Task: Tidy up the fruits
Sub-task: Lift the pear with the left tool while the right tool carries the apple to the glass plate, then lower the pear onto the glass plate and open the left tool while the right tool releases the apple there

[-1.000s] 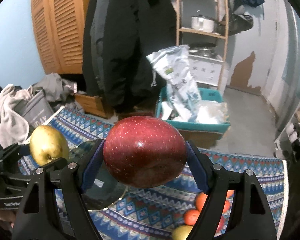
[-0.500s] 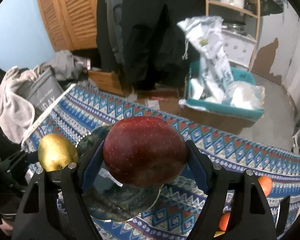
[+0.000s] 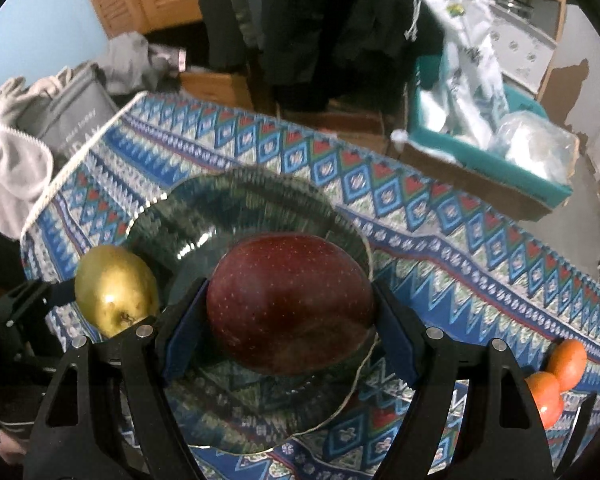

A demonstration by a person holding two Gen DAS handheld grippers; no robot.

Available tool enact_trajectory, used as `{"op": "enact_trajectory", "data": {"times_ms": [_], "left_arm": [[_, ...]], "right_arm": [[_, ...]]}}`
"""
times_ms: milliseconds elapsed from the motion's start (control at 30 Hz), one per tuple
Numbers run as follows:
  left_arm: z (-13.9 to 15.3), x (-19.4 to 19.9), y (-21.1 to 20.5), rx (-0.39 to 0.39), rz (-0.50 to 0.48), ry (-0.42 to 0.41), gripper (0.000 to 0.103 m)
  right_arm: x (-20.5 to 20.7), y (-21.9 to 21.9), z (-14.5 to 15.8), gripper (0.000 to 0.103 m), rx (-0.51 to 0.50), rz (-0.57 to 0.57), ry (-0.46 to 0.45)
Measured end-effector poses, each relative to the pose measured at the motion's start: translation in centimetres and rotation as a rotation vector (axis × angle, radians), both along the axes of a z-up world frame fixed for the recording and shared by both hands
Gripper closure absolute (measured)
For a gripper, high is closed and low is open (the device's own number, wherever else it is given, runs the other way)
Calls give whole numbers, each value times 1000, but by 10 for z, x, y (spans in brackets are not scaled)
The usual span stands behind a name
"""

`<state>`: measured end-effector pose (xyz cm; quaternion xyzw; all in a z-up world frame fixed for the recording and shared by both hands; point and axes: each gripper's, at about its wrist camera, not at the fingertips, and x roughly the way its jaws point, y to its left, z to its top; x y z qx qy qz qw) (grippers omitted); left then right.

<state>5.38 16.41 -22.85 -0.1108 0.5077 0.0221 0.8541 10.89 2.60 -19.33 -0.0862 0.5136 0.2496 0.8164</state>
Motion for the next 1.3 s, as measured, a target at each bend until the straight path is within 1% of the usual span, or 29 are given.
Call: {"op": "enact_trajectory", "data": {"times_ms": [167, 333, 467, 533, 600, 700, 767, 833, 933, 1033, 1200, 1300], "left_arm": [[-10, 2, 2, 0, 8, 36, 18], [-16, 3, 5, -8, 25, 62, 18], [-25, 5, 2, 6, 14, 104, 18], [-26, 4, -3, 42, -2, 109, 18], [-28, 5, -6, 56, -17, 119, 19], [-21, 3, -9, 51, -27, 89, 20], [-13, 2, -10, 64, -33, 64, 20], [-10, 1, -10, 73, -32, 60, 20], [-6, 0, -6, 58, -24, 61, 20], [0, -2, -6, 50, -23, 49, 20], [21, -5, -11, 46, -30, -2, 20], [31, -6, -13, 37, -31, -25, 20]], "right_arm": [[2, 3, -15, 24, -21, 7, 39], [2, 3, -23, 24, -31, 13, 61], [3, 3, -27, 23, -34, 11, 83], [4, 2, -30, 23, -44, 7, 93], [4, 2, -33, 23, -56, 5, 100], [2, 4, -34, 23, -60, 19, 105], [2, 6, -37, 23, -69, 20, 113], [1, 6, -37, 23, -70, 22, 105], [2, 2, -27, 24, -23, 8, 85], [5, -3, -8, 24, 28, -13, 59], [4, -8, 18, 24, 65, -39, 9], [0, -12, 33, 24, 58, -55, -27]]}}
